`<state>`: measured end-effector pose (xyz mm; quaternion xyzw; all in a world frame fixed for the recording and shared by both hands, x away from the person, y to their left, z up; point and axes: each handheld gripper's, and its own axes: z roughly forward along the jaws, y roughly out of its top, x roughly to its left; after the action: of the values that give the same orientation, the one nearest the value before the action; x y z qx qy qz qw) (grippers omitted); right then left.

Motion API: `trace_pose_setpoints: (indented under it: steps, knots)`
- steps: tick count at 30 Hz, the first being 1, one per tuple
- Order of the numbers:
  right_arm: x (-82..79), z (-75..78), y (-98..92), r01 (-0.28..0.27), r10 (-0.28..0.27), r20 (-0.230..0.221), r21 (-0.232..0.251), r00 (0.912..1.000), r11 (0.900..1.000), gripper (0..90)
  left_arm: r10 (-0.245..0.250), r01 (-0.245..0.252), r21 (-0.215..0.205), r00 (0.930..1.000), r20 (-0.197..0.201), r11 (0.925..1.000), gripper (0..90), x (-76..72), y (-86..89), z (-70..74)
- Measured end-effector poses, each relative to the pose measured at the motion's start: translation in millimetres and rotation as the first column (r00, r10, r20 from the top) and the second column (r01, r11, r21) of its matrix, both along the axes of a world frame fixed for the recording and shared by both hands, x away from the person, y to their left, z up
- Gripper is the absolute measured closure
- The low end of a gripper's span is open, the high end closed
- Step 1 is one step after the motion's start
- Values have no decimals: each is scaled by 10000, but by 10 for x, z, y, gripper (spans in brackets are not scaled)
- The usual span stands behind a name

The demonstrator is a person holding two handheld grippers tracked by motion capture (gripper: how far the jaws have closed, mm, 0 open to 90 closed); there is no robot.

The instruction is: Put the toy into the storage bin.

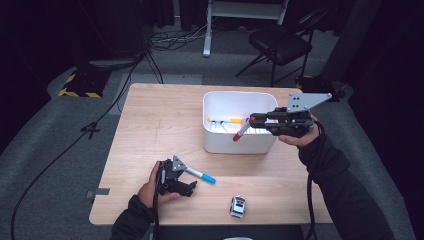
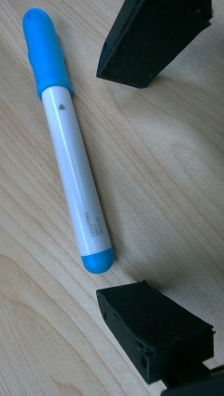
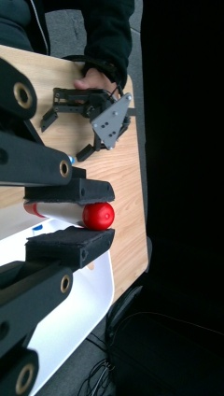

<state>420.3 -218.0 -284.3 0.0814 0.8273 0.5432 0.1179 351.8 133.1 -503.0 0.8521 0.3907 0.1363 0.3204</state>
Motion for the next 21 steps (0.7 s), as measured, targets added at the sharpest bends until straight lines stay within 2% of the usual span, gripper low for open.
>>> trace_pose_setpoints:
  steps: [6, 12, 21]
  knots:
    - [65, 57, -16, 187, -187, 50, 84, 9998, 9998, 768, -1, 1, 1, 10000, -2, 10000, 5, 0, 0, 0]
    - [210, 78, -60, 612, -612, -6, 147, 9981, 9980, 768, -3, 3, 0, 10000, -3, 10000, 5, 0, 0, 0]
    - [483, 7, -110, 1444, -1441, -272, 82, 9892, 9895, 767, -7, 7, -2, 10000, 0, 10000, 5, 1, 0, 0]
